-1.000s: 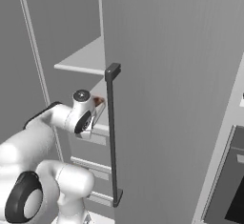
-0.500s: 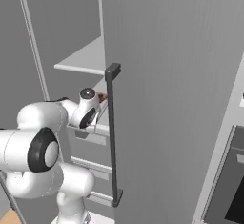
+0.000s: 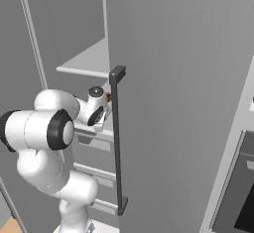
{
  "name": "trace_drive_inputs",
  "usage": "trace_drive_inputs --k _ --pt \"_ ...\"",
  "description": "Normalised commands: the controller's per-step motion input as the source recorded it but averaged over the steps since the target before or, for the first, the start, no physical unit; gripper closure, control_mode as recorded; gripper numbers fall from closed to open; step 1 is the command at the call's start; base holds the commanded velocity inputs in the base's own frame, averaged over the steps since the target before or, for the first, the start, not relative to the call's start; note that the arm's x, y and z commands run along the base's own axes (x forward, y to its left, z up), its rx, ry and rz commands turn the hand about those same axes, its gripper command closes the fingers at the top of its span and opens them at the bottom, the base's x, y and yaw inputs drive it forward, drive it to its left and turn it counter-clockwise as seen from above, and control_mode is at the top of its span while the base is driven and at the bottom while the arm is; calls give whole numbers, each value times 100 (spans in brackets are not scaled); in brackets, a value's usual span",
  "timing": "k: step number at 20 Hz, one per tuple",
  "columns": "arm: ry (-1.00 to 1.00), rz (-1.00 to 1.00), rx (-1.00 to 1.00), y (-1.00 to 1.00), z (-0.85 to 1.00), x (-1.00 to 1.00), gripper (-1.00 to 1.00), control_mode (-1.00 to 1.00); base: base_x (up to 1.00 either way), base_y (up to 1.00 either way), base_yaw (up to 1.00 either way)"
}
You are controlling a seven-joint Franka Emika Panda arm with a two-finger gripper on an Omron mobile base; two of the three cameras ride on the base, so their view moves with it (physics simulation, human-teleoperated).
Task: Take the meat container that has the steak and place it on the second highest rack of the freezer. Then take the vegetable container that has the tomato and broccoli and place it on the highest rack of the freezer.
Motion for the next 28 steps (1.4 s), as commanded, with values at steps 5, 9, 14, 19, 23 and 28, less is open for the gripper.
trace_drive_inputs --k 5,9,14,19,23,28 --pt "0 0 0 0 -35 20 100 -100 0 0 0" --pt "0 0 0 0 -16 19 100 -100 0 0 0" --pt "0 0 0 0 -2 31 100 -100 0 0 0" --pt "0 0 0 0 0 0 100 -100 0 0 0" --pt "0 0 0 0 0 0 -100 -100 0 0 0" --pt "0 0 0 0 0 0 -100 -100 0 0 0"
